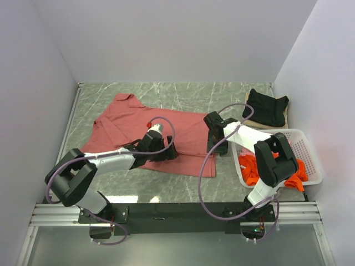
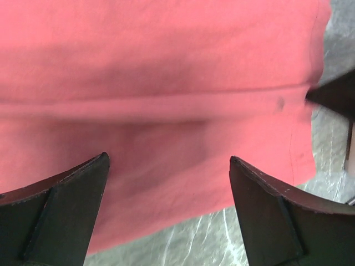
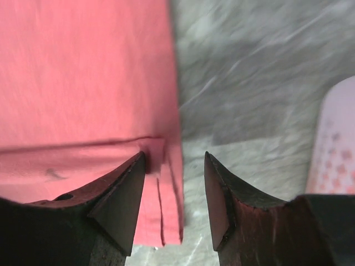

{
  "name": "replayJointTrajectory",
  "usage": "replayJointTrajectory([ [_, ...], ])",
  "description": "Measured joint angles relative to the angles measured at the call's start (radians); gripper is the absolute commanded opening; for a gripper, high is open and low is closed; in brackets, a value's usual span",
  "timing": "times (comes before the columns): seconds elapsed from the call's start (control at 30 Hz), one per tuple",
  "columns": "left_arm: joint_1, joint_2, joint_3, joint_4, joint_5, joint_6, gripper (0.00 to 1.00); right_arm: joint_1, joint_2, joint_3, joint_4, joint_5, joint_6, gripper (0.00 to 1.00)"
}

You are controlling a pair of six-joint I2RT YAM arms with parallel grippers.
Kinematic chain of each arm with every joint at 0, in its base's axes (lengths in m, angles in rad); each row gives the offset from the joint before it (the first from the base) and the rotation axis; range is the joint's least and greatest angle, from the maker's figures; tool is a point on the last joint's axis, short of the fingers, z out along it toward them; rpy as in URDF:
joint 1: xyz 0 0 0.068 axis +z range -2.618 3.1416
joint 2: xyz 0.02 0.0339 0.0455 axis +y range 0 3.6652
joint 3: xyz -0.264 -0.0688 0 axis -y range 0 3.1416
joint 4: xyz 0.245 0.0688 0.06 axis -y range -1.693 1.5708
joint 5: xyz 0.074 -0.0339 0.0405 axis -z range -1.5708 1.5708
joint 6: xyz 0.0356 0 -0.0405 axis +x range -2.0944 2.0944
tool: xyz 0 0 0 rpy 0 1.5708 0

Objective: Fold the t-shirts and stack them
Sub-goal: Fold the tshirt

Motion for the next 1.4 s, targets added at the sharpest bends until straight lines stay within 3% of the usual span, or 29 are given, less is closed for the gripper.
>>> replayJointTrajectory([
  [0.43,-0.001,-0.084,-0.085,0.006,-0.008,-0.027,0.96,-0.048,-0.055,0.050,0.035,-0.022,0.010,0.56],
  [0.7,0.017,-0.246,-0.023,-0.130,-0.093,-0.027,0.99,0.045,-0.115,0.053,0.046,-0.116,0.003,0.60],
  [0.83,0.132,-0.332,0.070,-0.238,-0.153,-0.043,0.99,0.089,-0.106,0.075,0.071,-0.190,-0.002,0.60],
  [1.07,0.452,-0.388,0.044,-0.378,-0.183,-0.035,0.98,0.130,-0.044,0.087,0.094,-0.253,-0.004,0.60],
  [1.23,0.503,-0.352,0.008,-0.408,-0.179,-0.016,0.80,0.136,-0.042,0.087,0.098,-0.267,-0.004,0.60],
  [1.4,0.528,-0.275,0.007,-0.428,-0.214,-0.003,0.73,0.145,-0.042,0.076,0.123,-0.282,0.001,0.60],
])
